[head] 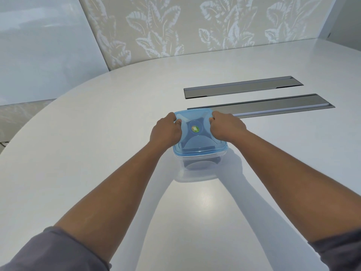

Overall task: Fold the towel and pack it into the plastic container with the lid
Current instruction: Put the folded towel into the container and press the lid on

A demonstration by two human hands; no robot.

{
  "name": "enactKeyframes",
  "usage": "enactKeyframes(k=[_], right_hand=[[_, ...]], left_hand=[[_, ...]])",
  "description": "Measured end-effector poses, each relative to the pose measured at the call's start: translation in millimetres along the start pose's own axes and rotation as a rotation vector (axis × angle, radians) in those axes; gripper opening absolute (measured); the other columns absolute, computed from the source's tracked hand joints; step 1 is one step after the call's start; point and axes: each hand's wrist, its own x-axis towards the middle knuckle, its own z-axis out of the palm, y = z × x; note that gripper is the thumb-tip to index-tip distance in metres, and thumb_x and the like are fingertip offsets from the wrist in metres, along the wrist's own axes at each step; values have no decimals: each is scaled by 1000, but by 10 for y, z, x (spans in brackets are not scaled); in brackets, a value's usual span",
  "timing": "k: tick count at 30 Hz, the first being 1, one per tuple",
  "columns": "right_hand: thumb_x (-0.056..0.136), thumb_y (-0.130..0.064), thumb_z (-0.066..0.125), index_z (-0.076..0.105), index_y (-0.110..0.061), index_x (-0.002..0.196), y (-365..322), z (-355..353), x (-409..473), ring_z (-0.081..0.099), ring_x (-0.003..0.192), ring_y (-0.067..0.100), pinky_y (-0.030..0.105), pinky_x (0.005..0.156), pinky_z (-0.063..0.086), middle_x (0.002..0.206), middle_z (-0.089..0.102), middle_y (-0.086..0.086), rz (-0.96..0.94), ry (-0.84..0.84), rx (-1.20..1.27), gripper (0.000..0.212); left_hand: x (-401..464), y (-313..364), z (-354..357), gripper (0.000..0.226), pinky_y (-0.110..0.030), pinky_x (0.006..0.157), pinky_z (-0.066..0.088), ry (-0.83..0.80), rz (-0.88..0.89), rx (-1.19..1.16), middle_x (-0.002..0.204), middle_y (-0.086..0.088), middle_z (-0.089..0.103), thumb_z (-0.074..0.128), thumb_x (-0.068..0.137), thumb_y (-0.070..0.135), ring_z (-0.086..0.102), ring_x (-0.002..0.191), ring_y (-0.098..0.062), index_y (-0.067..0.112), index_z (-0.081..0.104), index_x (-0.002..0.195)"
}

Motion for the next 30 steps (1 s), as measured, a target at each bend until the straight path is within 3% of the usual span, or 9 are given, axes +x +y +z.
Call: enactKeyframes(k=[4, 8, 10, 12, 15, 18, 22, 26, 30], right_hand=[[107, -32, 26, 50, -16, 126, 2, 16, -32, 49, 89, 34, 39, 73, 39, 101, 55, 12, 9, 14, -34, 34], [108, -33, 27, 50, -15, 127, 9, 12, -25, 48, 91, 33, 39, 74, 39, 116, 60, 16, -11, 5, -23, 35], [107, -33, 28, 50, -16, 129, 10, 6, -19, 48, 90, 33, 40, 74, 39, 120, 57, 16, -13, 2, -43, 35], [107, -33, 27, 50, -17, 129, 15, 5, -5, 49, 92, 32, 40, 75, 40, 122, 58, 14, -18, -1, -53, 35], [108, -32, 28, 49, -16, 133, 51, 36, 14, 52, 98, 31, 39, 78, 41, 128, 63, 13, -26, -26, 38, 36], [109, -33, 28, 48, -16, 135, 68, 75, 0, 54, 104, 33, 39, 81, 41, 133, 62, 14, -24, -24, 118, 37], [109, -33, 28, 52, -16, 128, 74, 176, -57, 56, 101, 34, 40, 79, 41, 126, 65, 14, -13, 101, 189, 35], [107, -36, 35, 58, -15, 127, 109, 259, -128, 58, 104, 36, 38, 75, 38, 123, 67, 12, 57, 247, 250, 37], [107, -37, 37, 59, -15, 129, 108, 260, -139, 59, 110, 38, 39, 78, 38, 125, 67, 12, 43, 280, 261, 38]], left_hand=[[-93, -62, 113, 34, -36, 79, 48, 52, -88, -345, 111, -9, 69, 45, 104, 41, 61, 90, -25, 21, 54, 130], [-101, -67, 83, 51, -39, 93, 52, -43, -149, -560, 136, -5, 60, 45, 106, 43, 61, 118, -26, 23, 42, 152], [-83, -79, 87, 47, -41, 89, 57, -118, -205, -645, 139, -6, 61, 43, 107, 43, 63, 117, -27, 20, 50, 147], [-66, -71, 71, 40, -34, 75, 57, -200, -302, -771, 125, -8, 68, 41, 108, 43, 67, 100, -23, 16, 60, 132], [-53, -33, 52, 33, -33, 69, 55, -290, -435, -904, 112, -4, 71, 39, 109, 39, 67, 90, -21, 19, 61, 121], [-79, 10, 132, 32, -36, 78, 52, -222, -384, -853, 115, -5, 66, 33, 110, 35, 63, 99, -26, 16, 57, 121], [-158, 13, 194, 48, -33, 106, 41, -10, -126, -648, 150, 2, 48, 34, 110, 29, 47, 136, -22, 21, 34, 157], [-130, 23, 184, 46, -31, 109, 35, 22, 34, -365, 150, -6, 49, 37, 110, 25, 43, 140, -26, 11, 43, 153], [-152, 7, 192, 44, -25, 110, 27, 56, 12, -363, 156, -7, 47, 42, 109, 27, 41, 143, -24, 11, 49, 150]])
